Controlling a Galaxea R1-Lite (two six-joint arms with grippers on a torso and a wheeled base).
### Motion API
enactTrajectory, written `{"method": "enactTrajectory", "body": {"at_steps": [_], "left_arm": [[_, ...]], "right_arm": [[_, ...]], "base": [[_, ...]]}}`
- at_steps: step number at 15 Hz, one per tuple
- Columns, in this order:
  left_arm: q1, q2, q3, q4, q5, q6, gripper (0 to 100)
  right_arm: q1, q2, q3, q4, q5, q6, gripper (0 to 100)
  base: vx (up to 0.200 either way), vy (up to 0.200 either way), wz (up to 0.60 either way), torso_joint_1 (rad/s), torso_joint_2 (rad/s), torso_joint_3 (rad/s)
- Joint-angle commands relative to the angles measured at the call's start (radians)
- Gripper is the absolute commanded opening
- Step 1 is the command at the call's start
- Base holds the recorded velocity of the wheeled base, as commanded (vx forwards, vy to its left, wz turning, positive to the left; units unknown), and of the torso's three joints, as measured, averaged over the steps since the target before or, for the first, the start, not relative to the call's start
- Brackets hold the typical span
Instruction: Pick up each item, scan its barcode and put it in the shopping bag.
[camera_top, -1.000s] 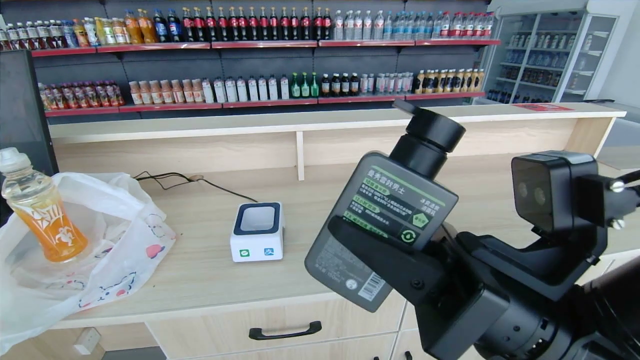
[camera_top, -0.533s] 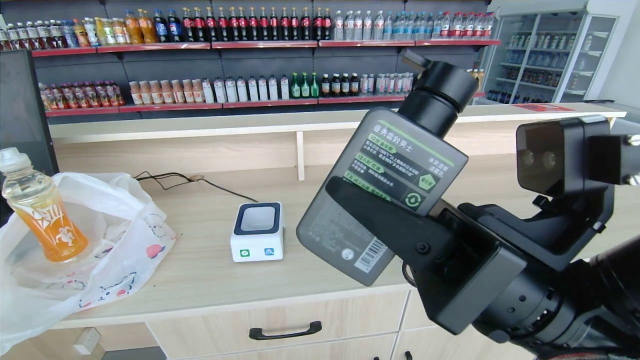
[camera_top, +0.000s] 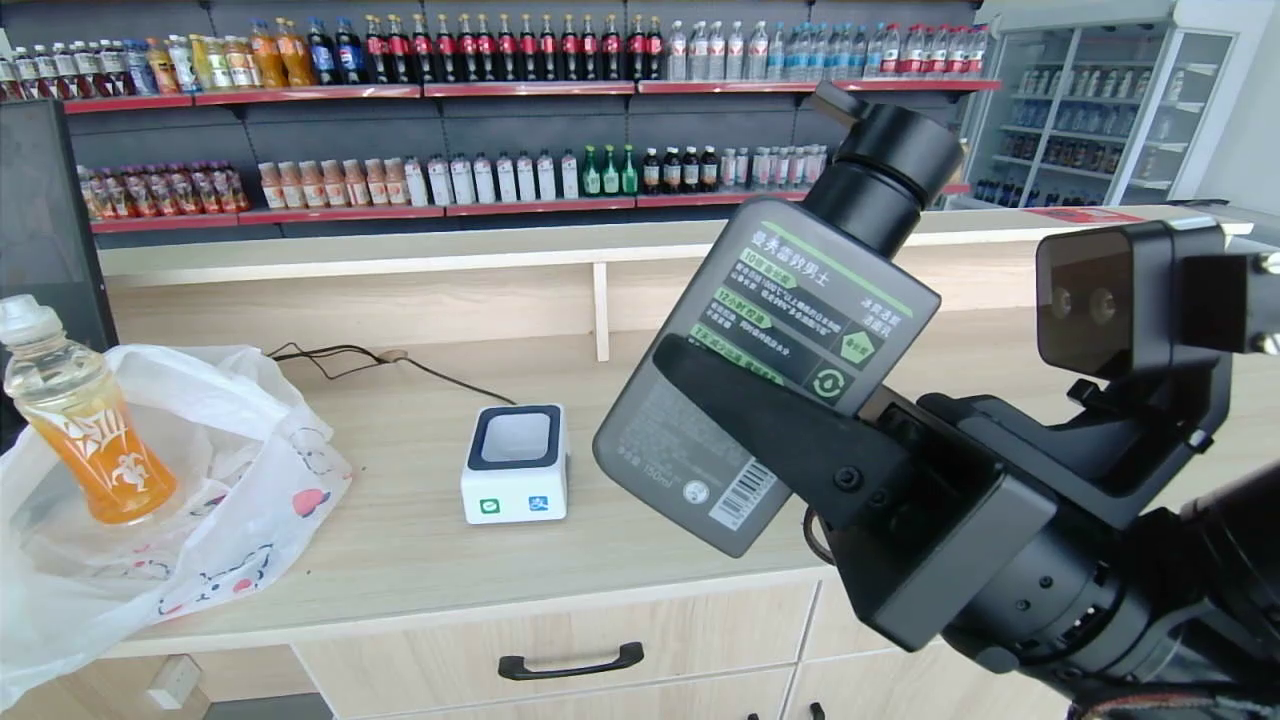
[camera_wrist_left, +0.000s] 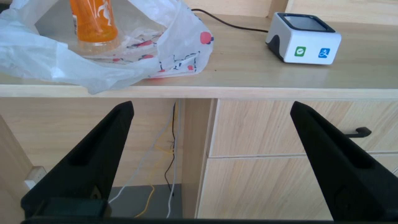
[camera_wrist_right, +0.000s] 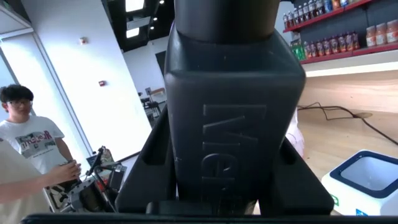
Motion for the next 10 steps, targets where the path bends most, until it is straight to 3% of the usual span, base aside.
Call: {"method": "enactTrajectory", "body": {"at_steps": [1, 10], "left_arm": [[0.000, 0.000, 0.000, 0.000, 0.000, -0.001, 100], [0.000, 0.000, 0.000, 0.000, 0.000, -0.001, 100]], "right_arm": [[0.001, 0.003, 0.000, -0.001, 0.000, 0.000, 0], [-0.028, 0.006, 0.033, -0.001, -0.003, -0.063, 0]], "base": [[0.000, 0.000, 0.00, 0.000, 0.00, 0.000], [0.000, 0.000, 0.00, 0.000, 0.00, 0.000]]}}
